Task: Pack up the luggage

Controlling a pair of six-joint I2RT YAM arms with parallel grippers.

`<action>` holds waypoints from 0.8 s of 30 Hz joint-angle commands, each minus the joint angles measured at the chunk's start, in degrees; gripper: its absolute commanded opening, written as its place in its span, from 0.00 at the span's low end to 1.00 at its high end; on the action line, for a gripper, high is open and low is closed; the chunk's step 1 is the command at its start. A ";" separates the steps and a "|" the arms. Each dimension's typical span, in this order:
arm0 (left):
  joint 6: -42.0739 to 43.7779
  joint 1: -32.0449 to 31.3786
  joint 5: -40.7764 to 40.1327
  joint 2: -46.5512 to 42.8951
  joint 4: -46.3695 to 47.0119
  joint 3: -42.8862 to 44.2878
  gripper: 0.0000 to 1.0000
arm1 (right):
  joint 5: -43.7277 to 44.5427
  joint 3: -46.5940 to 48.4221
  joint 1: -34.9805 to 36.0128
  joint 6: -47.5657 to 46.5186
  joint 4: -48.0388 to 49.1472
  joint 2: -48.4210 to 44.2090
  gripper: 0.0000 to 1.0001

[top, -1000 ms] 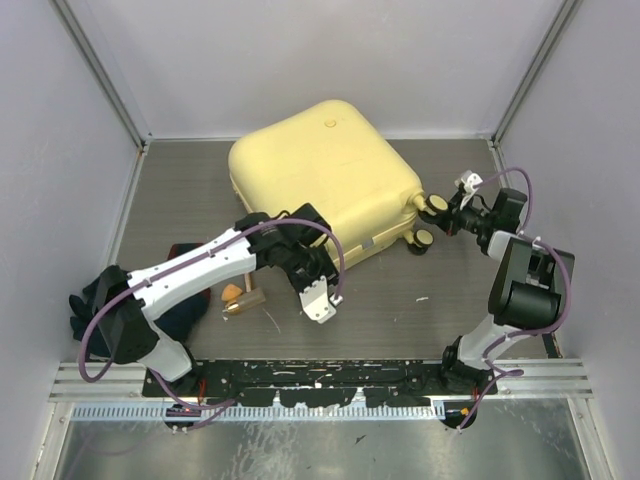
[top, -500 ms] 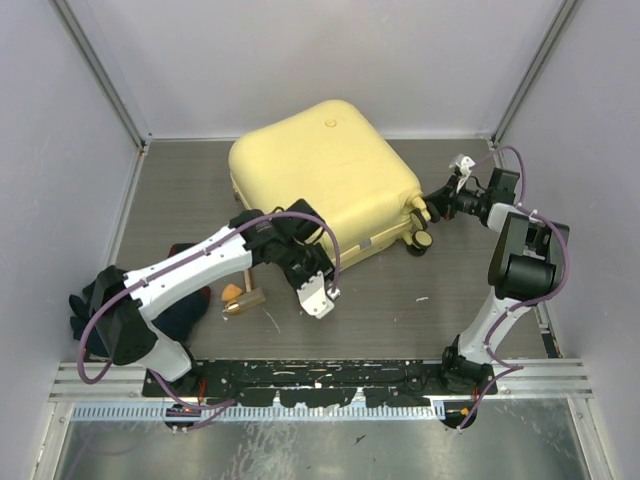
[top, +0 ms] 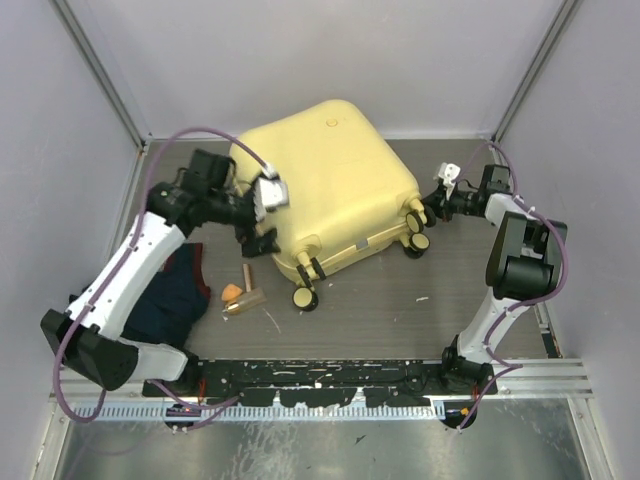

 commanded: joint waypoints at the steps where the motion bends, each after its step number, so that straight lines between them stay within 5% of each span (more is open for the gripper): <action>1: -33.04 13.26 2.62 -3.14 18.20 -2.74 0.98 | 7.71 0.87 0.57 -7.58 -9.60 -0.16 0.01; 4: -47.08 21.92 1.88 -1.62 21.25 -3.16 0.98 | 8.07 2.61 0.75 -11.20 -13.05 0.11 0.01; 10: -59.35 31.57 2.62 4.30 19.92 -4.13 0.98 | 9.97 3.71 1.67 -17.76 -17.14 0.23 0.01; 17: -68.35 31.36 8.37 15.30 24.98 -1.47 0.98 | 10.01 2.23 3.15 -21.95 -20.67 -2.51 0.01; 24: -65.54 26.79 10.56 28.23 23.77 8.95 0.80 | 9.99 -1.72 4.21 -22.90 -21.06 -6.55 0.01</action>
